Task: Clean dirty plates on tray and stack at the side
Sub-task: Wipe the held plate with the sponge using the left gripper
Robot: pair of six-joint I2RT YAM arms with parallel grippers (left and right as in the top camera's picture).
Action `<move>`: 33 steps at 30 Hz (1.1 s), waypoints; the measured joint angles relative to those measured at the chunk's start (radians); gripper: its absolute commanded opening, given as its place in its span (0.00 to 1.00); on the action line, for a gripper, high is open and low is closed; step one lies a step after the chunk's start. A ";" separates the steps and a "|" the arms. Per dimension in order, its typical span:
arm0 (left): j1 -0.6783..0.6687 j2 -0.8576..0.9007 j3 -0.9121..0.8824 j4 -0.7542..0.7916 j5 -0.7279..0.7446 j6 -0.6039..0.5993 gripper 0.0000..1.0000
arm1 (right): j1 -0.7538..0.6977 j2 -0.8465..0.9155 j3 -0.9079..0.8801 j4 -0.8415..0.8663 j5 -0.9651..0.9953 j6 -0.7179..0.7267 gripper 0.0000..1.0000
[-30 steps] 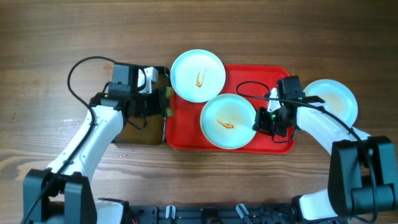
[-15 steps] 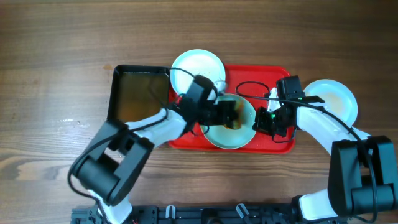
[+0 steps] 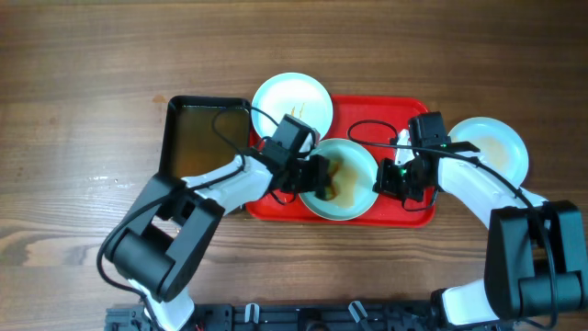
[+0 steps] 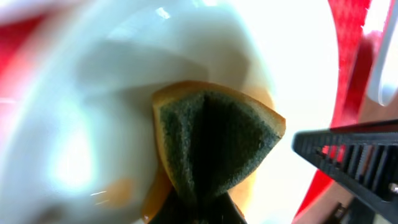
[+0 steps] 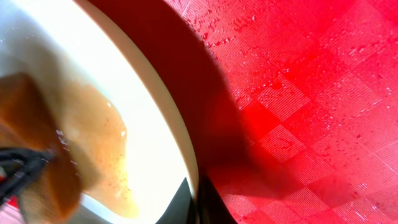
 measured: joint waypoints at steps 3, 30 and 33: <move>0.037 -0.049 -0.004 -0.051 -0.055 0.039 0.04 | 0.000 0.000 0.000 0.000 0.000 0.000 0.05; 0.002 -0.101 -0.003 0.046 -0.071 0.248 0.04 | 0.000 0.002 0.000 0.000 0.000 0.000 0.04; -0.027 -0.009 -0.003 0.109 -0.113 0.232 0.04 | 0.000 0.002 0.000 0.000 0.000 0.000 0.04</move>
